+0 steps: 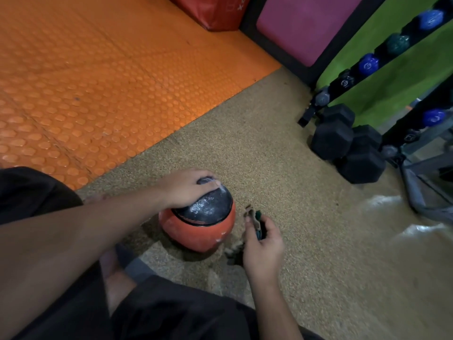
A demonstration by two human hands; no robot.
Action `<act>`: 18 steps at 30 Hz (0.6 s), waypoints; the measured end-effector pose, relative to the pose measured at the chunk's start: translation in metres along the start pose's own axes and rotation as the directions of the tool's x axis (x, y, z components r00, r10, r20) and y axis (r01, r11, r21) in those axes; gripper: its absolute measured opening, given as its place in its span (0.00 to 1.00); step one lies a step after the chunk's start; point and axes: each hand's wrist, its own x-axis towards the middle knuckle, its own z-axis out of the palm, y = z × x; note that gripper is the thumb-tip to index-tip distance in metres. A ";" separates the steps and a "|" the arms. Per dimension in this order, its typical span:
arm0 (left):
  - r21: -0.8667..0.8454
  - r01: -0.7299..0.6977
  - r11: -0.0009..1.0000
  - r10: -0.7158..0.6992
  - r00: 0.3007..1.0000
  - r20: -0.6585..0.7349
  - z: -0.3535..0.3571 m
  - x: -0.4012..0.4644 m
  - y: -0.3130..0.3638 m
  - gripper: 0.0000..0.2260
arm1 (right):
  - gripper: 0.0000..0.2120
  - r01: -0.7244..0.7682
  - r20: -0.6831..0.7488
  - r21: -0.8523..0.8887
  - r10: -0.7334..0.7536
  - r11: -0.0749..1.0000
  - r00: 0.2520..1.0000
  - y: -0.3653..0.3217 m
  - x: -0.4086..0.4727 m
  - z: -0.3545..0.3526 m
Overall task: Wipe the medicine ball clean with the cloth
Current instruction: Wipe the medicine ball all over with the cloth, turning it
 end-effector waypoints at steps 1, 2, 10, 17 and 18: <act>-0.012 0.014 1.000 -0.014 1.000 -0.007 0.000 0.003 0.000 0.20 | 0.09 0.031 -0.051 -0.003 -0.031 1.000 0.998 -0.004 -0.001 0.004; -0.021 0.028 0.999 -0.028 0.999 -0.016 -0.001 0.005 0.001 0.19 | 0.09 0.072 -0.085 -0.013 -0.073 0.997 0.994 -0.009 -0.005 0.009; 0.164 0.101 0.981 -0.113 0.991 0.066 -0.004 0.018 -0.008 0.34 | 0.21 0.450 0.021 -0.127 -0.451 0.884 0.892 -0.028 -0.038 0.028; 0.190 -0.116 0.975 0.100 0.991 0.094 -0.012 0.024 -0.006 0.21 | 0.23 0.698 0.264 -0.194 -0.648 0.690 0.714 -0.034 -0.048 0.037; 0.185 -0.127 0.974 0.102 0.985 0.136 -0.012 0.024 -0.006 0.22 | 0.21 0.669 0.214 -0.186 -0.635 0.720 0.743 -0.032 -0.042 0.035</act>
